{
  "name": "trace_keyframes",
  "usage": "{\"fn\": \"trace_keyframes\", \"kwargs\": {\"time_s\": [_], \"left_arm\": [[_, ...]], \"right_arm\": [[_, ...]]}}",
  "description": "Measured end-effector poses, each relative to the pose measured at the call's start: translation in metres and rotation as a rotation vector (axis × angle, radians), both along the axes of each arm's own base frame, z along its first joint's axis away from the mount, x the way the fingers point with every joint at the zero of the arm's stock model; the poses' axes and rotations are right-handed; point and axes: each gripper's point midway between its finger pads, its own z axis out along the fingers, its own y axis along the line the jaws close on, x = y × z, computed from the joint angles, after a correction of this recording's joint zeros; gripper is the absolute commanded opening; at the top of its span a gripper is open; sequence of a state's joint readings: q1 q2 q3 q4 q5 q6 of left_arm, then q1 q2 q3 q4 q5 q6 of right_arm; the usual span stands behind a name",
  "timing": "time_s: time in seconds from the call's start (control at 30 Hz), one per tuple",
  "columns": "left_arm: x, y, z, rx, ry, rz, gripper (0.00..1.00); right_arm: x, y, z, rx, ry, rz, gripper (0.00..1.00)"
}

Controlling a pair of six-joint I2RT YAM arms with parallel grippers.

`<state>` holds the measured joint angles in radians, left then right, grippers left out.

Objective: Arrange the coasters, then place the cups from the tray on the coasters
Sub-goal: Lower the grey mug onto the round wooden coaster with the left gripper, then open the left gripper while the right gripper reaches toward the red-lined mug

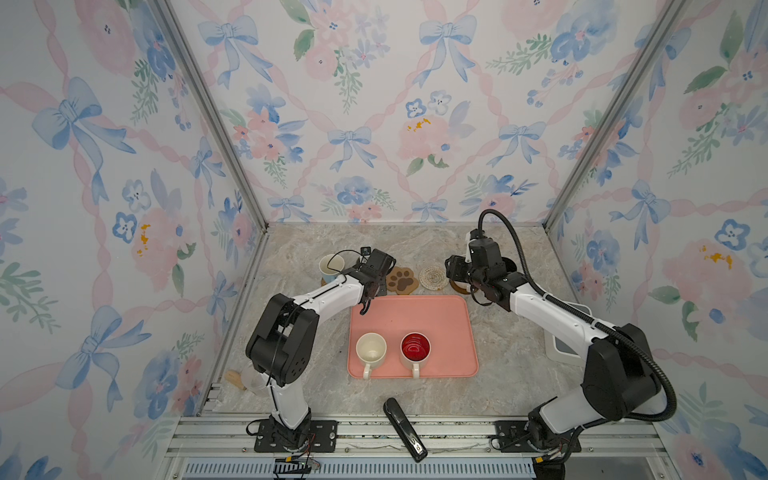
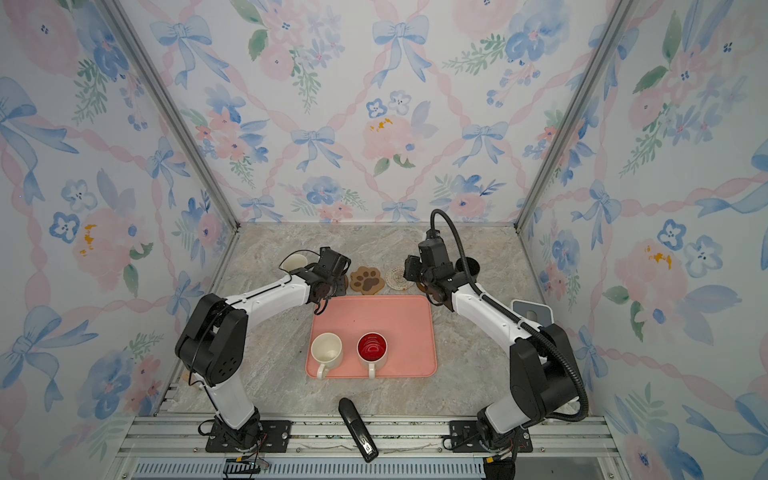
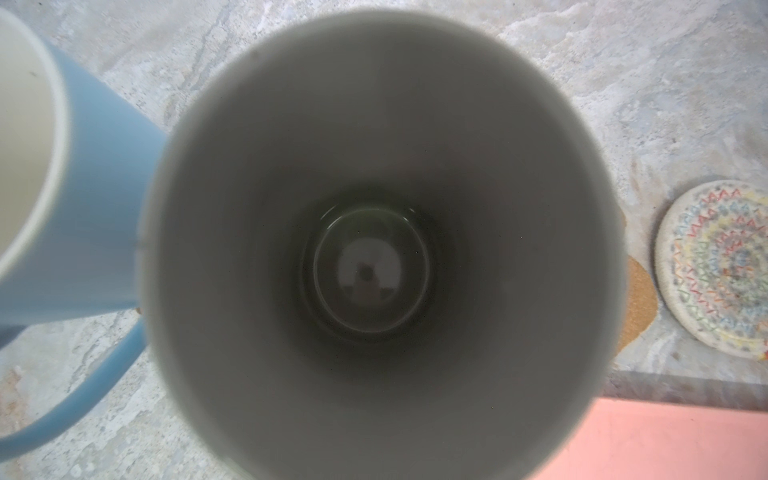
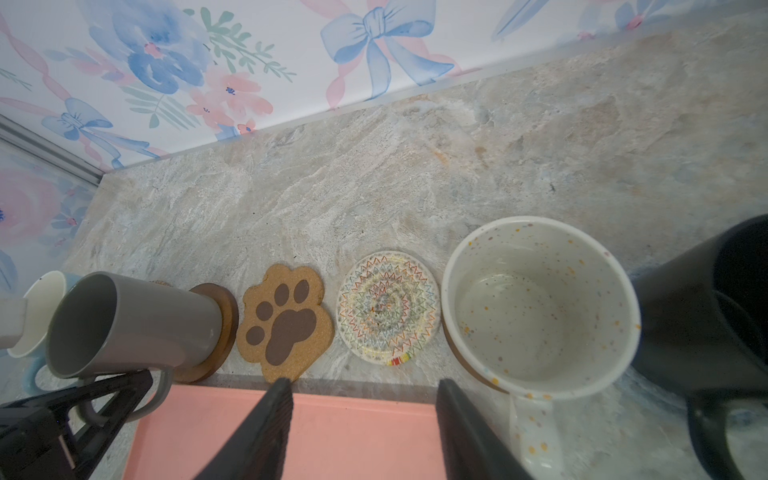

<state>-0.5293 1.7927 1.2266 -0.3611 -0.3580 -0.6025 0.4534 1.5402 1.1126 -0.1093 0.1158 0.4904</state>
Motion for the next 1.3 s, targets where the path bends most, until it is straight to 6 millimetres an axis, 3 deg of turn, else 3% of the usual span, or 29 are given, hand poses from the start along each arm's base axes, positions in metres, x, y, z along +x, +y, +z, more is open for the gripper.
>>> {"fn": "trace_keyframes", "kwargs": {"time_s": [0.73,1.03,1.3], "left_arm": [[0.005,-0.001,0.017,-0.03,-0.066,0.009,0.36],[-0.003,0.004,0.042,-0.058,-0.114,0.009,0.38],[-0.01,-0.004,0.08,-0.101,-0.194,-0.019,0.41]], "right_arm": [[0.0,0.0,0.0,0.0,0.0,0.001,0.59],[-0.006,0.006,0.001,-0.033,0.011,0.006,0.59],[-0.038,0.042,0.03,-0.114,-0.026,0.104,0.62]]}}
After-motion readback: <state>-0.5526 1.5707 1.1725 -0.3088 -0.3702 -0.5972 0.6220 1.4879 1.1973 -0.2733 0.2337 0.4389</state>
